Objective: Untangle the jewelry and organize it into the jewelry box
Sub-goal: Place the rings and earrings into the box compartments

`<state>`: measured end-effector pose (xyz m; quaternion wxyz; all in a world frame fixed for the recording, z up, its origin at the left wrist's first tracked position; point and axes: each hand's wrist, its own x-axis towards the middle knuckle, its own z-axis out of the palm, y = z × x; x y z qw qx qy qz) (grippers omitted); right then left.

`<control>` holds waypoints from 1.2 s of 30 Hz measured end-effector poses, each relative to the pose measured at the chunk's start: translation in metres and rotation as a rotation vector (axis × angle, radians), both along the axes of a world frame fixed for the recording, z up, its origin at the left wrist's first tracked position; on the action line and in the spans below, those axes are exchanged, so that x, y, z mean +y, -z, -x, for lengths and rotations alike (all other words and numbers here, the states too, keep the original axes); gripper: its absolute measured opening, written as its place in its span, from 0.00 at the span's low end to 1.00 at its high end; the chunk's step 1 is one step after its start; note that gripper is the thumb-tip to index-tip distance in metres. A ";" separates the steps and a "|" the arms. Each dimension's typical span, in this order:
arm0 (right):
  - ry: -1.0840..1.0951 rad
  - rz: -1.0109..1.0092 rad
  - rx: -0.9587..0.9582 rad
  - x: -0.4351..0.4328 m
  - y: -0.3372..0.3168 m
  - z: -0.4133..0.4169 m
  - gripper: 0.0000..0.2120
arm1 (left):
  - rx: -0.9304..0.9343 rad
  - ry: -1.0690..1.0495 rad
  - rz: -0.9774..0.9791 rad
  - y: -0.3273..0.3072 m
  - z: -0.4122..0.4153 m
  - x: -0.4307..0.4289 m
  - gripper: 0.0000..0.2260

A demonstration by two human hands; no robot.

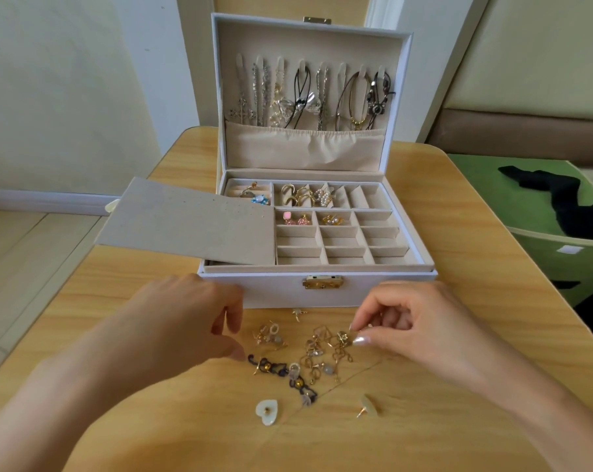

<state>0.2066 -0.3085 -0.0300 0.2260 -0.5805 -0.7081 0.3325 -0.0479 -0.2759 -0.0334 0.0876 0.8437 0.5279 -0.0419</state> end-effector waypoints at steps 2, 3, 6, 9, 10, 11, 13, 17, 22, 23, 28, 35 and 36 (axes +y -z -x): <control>-0.003 -0.003 0.005 0.000 0.003 0.000 0.09 | 0.042 0.000 -0.008 0.003 0.000 -0.001 0.14; -0.005 -0.002 0.007 0.000 0.004 0.000 0.10 | 0.057 -0.004 -0.007 0.004 0.000 -0.001 0.15; -0.013 -0.013 -0.001 0.001 0.009 0.000 0.14 | 0.083 -0.005 0.000 0.006 0.000 -0.002 0.16; -0.029 -0.007 -0.020 0.002 0.011 0.002 0.13 | 0.090 -0.006 0.006 0.006 0.001 -0.003 0.17; -0.037 -0.004 -0.032 0.002 0.012 0.003 0.13 | 0.092 -0.009 0.011 0.006 0.001 -0.003 0.17; -0.044 -0.008 -0.043 0.002 0.012 0.003 0.14 | 0.097 -0.012 0.015 0.006 0.000 -0.003 0.17; -0.054 -0.023 -0.063 0.002 0.014 0.004 0.14 | 0.104 -0.015 0.019 0.006 -0.001 -0.003 0.18; -0.051 -0.042 -0.083 0.003 0.016 0.005 0.12 | 0.092 -0.010 0.027 0.006 -0.003 -0.004 0.19; -0.042 -0.051 -0.116 0.003 0.016 0.002 0.14 | 0.073 -0.014 0.057 0.007 -0.005 -0.004 0.19; -0.035 -0.046 -0.119 0.003 0.016 0.002 0.14 | 0.073 -0.013 0.057 0.007 -0.006 -0.004 0.19; 0.013 -0.003 -0.142 0.005 0.012 -0.002 0.11 | 0.070 -0.010 0.058 0.007 -0.007 -0.006 0.20; 0.042 0.008 -0.161 0.006 0.010 -0.005 0.10 | 0.049 0.007 0.070 0.008 -0.011 -0.007 0.21; 0.044 0.008 -0.163 0.006 0.010 -0.005 0.10 | 0.045 0.011 0.083 0.008 -0.011 -0.007 0.21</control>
